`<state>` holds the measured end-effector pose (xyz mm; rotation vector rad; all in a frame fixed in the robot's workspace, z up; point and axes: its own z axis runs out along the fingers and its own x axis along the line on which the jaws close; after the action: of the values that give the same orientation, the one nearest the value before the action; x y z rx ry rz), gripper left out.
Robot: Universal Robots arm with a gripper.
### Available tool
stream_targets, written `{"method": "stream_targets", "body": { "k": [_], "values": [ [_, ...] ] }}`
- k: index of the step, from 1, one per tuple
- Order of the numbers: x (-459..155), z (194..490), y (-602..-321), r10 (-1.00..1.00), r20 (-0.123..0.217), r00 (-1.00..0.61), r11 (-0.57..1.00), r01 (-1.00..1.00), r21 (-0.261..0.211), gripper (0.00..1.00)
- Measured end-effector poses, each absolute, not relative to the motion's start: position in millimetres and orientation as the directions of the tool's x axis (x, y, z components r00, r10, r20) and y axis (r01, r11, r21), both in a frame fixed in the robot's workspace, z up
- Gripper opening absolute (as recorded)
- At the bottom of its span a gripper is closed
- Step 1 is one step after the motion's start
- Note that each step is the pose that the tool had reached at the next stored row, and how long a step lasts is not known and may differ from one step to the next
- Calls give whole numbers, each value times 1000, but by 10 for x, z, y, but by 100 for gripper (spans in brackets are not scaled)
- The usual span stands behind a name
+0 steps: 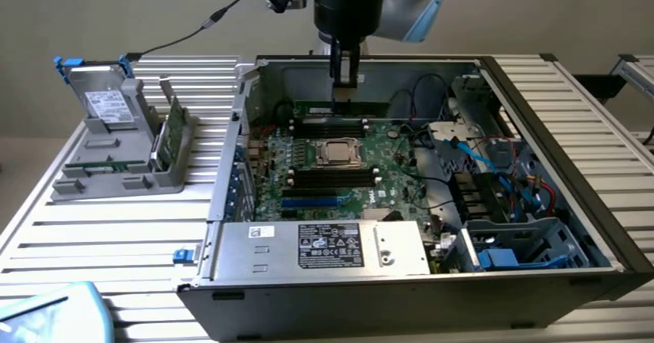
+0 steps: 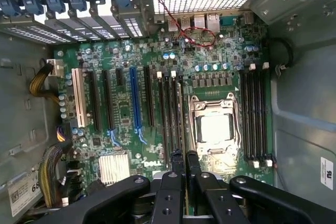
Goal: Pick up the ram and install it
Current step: 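Press down the ram until it locks into place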
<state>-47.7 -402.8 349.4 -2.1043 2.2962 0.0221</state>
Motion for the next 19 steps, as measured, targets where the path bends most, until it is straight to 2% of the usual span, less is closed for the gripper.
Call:
{"method": "stream_targets", "body": {
  "k": [19],
  "values": [
    [-509,3269,-4028,-999,-20,-42,42,-999,-22,14]
  ]
}}
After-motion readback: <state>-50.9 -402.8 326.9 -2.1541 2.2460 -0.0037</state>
